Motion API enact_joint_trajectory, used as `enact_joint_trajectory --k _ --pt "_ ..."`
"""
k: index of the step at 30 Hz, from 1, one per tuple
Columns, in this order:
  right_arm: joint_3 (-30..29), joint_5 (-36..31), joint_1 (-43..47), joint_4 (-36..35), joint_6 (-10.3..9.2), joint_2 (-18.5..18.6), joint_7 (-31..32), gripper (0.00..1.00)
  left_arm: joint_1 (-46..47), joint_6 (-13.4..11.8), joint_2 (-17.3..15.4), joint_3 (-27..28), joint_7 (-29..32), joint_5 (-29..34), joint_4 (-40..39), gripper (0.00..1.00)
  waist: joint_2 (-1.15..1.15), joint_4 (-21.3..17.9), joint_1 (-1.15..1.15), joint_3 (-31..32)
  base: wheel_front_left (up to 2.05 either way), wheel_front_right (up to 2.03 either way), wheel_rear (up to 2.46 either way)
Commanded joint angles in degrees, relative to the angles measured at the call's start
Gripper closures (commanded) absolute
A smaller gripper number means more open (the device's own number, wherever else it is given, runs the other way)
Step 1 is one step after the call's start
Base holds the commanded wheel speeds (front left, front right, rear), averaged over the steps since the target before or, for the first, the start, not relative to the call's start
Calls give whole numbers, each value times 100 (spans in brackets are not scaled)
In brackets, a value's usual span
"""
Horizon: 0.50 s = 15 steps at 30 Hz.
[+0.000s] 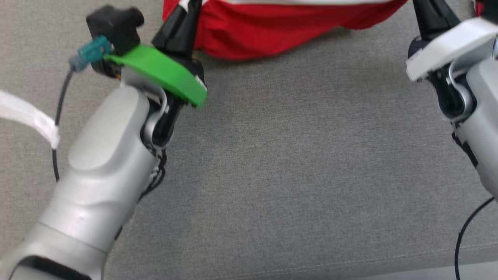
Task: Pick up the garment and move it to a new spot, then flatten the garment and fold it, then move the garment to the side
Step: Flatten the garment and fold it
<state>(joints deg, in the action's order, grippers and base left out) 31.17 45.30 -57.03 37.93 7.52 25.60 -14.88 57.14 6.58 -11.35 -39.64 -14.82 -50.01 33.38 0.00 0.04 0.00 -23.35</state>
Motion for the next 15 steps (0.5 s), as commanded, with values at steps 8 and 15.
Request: enact_joint_trajectory --k 8,15 --pt "-789 -179 2303 -1257 -8 188 -33 100 -2423 -207 176 342 -34 948 -1007 100 0 74 0 627 0 0 0" --pt "-1372 -273 3866 -1898 -8 30 -34 100 -3656 -156 141 132 -35 1255 -1168 100 0 111 0 1006 0 0 0"
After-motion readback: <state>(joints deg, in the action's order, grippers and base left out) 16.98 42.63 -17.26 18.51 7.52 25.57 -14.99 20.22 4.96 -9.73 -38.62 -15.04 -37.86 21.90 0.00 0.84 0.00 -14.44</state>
